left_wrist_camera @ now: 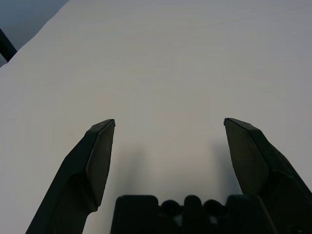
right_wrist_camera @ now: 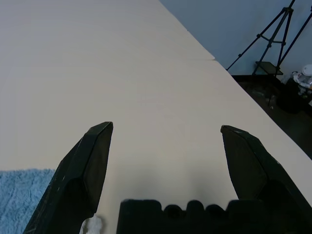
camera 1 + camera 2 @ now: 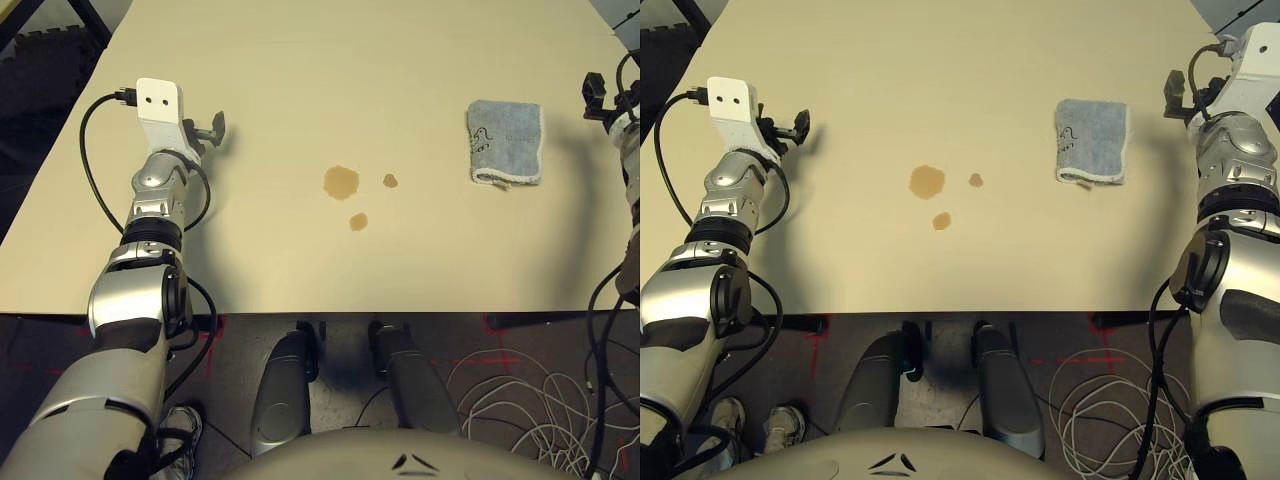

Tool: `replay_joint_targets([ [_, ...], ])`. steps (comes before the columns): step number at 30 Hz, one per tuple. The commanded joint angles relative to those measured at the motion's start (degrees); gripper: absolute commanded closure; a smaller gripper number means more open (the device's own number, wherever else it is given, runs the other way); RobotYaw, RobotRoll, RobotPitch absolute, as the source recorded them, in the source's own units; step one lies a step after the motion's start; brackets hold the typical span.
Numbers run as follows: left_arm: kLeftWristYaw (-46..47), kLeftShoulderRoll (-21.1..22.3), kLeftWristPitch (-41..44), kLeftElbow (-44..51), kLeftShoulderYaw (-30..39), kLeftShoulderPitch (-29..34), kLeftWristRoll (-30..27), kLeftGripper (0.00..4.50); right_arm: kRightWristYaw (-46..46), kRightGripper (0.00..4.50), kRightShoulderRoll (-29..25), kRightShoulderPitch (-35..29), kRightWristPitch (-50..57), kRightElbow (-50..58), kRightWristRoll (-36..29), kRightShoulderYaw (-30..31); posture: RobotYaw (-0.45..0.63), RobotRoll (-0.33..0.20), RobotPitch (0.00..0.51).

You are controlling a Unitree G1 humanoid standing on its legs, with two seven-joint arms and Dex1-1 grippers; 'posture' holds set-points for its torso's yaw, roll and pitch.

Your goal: Wipe the water off the table with a rag.

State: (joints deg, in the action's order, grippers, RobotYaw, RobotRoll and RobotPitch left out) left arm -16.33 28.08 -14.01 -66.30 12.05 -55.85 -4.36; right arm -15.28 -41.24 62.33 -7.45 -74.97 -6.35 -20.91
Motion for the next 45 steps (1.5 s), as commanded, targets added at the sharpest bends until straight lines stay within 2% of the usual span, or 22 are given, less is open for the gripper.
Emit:
replay_joint_targets([
  [1,0.8,0.2,-0.2,-0.4,0.7,1.1,-0.3,0.00,-0.3,0.03,0.5,-2.1,-0.2,-0.7,-0.4,-0.6,-0.06,0.000,0.273],
  [6,1.2,-0.1,0.3,-1.3,1.0,1.5,-0.4,0.00,-1.6,0.03,1.8,-3.7,-0.2,-0.4,-0.4,-0.2,-0.07,0.000,0.264],
  [11,-4.8,1.5,0.6,-1.4,-0.2,-1.5,0.2,0.00,-5.0,0.03,0.9,0.4,6.3,-0.5,-2.1,-1.1,-0.08,0.000,0.248],
  [15,-18.7,4.9,5.4,-2.3,-0.2,-5.8,-1.2,0.00,-11.6,0.03,-1.4,4.8,19.2,-1.1,-3.2,-1.1,-0.09,0.000,0.250],
  [19,-33.7,8.1,8.3,-2.1,-3.4,-9.0,0.6,0.00,-18.2,0.03,-3.6,7.2,31.8,-1.6,-3.1,0.2,-0.08,0.000,0.259],
  [22,-43.7,9.7,10.8,-1.3,-6.1,-10.6,1.4,0.00,-21.0,0.03,-4.7,8.0,37.4,-1.5,-2.1,1.5,-0.06,0.000,0.262],
  [26,-52.5,10.7,14.3,-0.1,-6.7,-12.2,-0.1,0.00,-24.0,0.03,-5.4,8.6,42.2,-1.5,-1.4,2.7,-0.05,0.000,0.267],
  [29,-62.6,11.1,16.4,4.3,-8.2,-11.8,-1.2,0.00,-28.5,0.03,-6.2,8.7,45.4,-1.6,1.0,5.8,-0.04,0.000,0.272],
  [34,-72.3,12.6,23.8,15.3,-10.7,-7.9,-2.7,0.00,-34.4,0.03,-6.7,8.6,50.0,-1.9,2.7,8.4,-0.02,0.000,0.275],
  [39,-73.6,13.9,31.8,25.3,-11.6,-4.4,-4.5,0.00,-36.8,0.03,-5.7,7.5,52.2,-2.0,3.3,9.4,0.00,0.000,0.284],
  [45,-74.2,15.2,37.5,34.9,-12.8,0.1,-6.2,0.00,-37.3,0.03,-2.8,6.7,53.2,-2.3,2.2,8.4,0.01,0.000,0.301],
])
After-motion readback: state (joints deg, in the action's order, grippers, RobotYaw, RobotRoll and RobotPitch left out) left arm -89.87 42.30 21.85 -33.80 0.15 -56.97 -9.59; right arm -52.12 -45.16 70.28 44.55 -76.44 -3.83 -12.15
